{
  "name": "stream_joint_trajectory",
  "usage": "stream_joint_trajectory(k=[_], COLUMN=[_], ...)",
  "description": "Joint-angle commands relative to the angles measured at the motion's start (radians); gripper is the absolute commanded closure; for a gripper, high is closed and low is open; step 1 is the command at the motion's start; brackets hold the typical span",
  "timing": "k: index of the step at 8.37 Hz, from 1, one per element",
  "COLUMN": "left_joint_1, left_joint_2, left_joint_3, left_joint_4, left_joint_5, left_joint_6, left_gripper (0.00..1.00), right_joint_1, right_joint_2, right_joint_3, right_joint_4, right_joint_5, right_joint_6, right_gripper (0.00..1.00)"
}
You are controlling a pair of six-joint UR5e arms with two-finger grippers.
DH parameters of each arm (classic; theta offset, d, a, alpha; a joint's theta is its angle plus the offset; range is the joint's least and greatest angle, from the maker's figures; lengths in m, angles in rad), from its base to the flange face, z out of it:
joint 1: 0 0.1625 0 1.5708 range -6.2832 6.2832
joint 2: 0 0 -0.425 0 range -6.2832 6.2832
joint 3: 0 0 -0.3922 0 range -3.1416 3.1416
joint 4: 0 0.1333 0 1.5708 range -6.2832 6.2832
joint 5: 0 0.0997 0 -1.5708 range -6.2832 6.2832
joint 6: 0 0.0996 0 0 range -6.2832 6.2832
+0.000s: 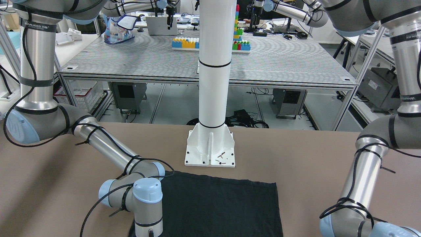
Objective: Fold clothes
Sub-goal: 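Fold the held sleeve inward over the shirt body with the right gripper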
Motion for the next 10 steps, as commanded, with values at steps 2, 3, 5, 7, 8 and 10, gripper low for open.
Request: stream_joint_trajectory(k=[2, 3, 5, 7, 8, 10], left_joint_1=[0.000, 0.001, 0.000, 0.000, -0.002, 0.000], left_joint_2=[0.000, 0.000, 0.000, 0.000, 0.000, 0.000], left_joint_3=[0.006, 0.012, 0.014, 0.014, 0.014, 0.014], left_joint_4=[0.000, 0.000, -0.003, -0.003, -0.003, -0.003], left_joint_5=[0.000, -0.001, -0.001, -0.001, -0.001, -0.001], left_joint_6=[0.001, 0.002, 0.002, 0.002, 0.002, -0.001], left_gripper=[0.00, 0.00, 0.00, 0.00, 0.00, 0.00], right_joint_1=[-0.003, -0.003, -0.003, -0.003, -0.003, -0.005], right_joint_2=[-0.007, -0.007, 0.001, 0.019, 0.046, 0.053], right_joint_3=[-0.002, -0.002, -0.002, -0.009, -0.040, -0.054], right_joint_4=[0.000, 0.000, 0.000, -0.018, -0.032, -0.031], right_joint_5=[-0.006, -0.007, -0.007, -0.007, -0.010, -0.041], right_joint_6=[-0.011, -0.011, -0.011, -0.011, -0.011, -0.011], right_gripper=[0.71, 0.74, 0.73, 0.61, 0.47, 0.44])
